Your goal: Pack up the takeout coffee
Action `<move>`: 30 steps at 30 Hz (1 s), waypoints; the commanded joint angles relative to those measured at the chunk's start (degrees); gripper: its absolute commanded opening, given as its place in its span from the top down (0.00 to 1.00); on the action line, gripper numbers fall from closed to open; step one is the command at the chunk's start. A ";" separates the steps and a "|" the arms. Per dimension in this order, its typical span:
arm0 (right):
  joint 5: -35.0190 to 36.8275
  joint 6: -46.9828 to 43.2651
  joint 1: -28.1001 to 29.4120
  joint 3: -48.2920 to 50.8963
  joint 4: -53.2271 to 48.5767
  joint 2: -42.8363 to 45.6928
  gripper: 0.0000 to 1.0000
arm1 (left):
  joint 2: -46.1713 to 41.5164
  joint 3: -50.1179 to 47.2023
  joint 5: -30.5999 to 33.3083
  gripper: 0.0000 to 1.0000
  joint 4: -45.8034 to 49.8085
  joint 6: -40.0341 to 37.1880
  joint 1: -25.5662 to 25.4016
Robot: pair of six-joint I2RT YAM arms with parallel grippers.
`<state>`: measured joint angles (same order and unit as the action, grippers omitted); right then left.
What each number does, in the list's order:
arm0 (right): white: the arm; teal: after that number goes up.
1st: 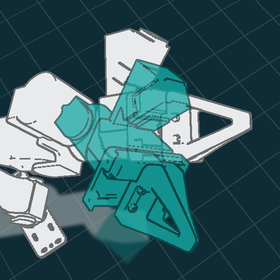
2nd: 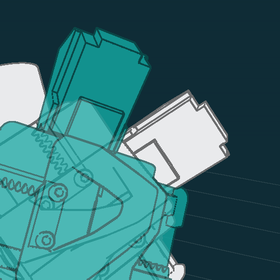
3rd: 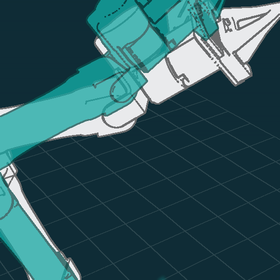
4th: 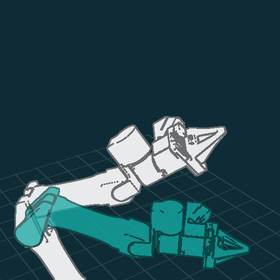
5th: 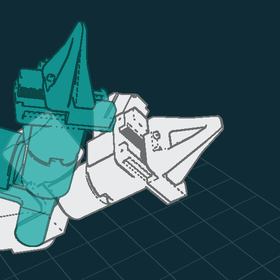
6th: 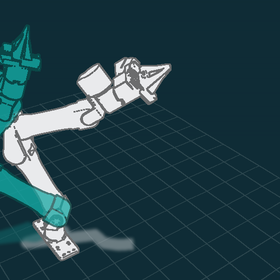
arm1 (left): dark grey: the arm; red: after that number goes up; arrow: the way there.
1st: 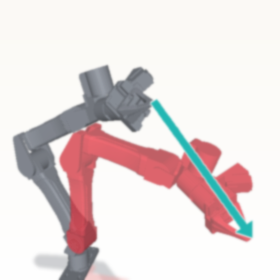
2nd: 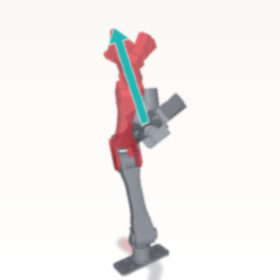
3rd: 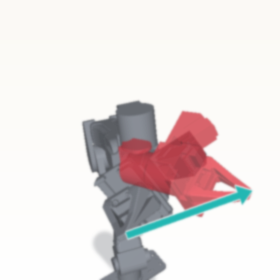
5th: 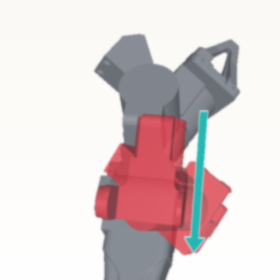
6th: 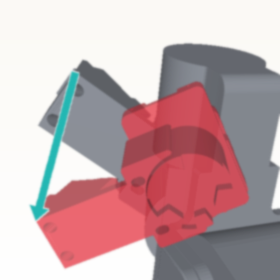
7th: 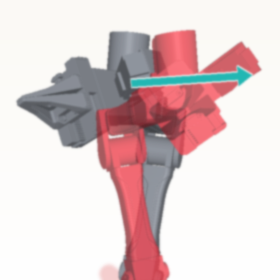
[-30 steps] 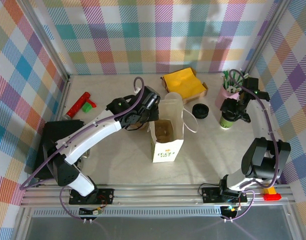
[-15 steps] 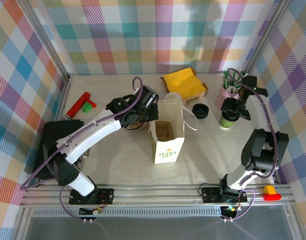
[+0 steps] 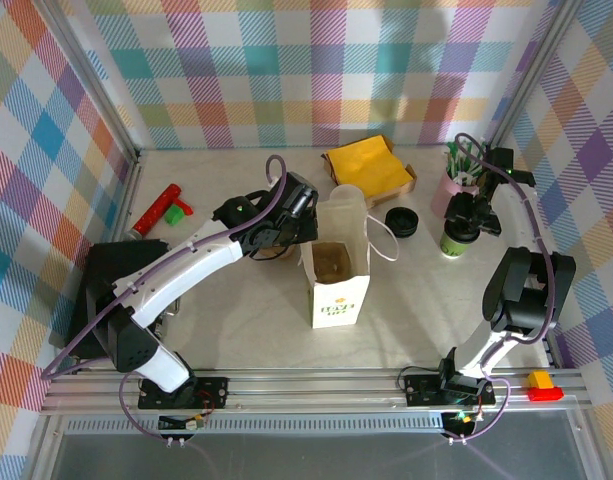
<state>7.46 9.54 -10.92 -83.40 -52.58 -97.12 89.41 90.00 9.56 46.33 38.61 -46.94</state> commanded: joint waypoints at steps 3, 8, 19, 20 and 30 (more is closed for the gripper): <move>-1.77 -0.87 -0.49 -1.96 -2.30 -1.04 0.15 | -1.78 -0.74 -0.81 0.99 -1.19 0.02 0.61; -3.22 -1.20 -0.42 -1.73 -2.38 -0.53 0.12 | -1.61 -0.96 -1.24 1.00 -1.59 0.11 0.64; -3.14 -1.48 -0.39 -0.70 -2.91 -0.76 0.18 | -1.52 -1.57 -1.64 0.99 -1.85 0.32 0.69; -2.65 -1.52 -0.34 -0.50 -3.07 -0.68 0.18 | -1.52 -1.58 -1.74 1.00 -1.84 0.37 0.66; -1.05 -1.86 -0.34 0.37 -3.76 -1.17 0.20 | -1.16 -1.88 -2.25 0.99 -2.12 0.59 0.69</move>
<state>5.63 8.45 -10.92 -83.55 -54.96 -97.73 89.41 88.73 8.12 44.58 38.63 -46.72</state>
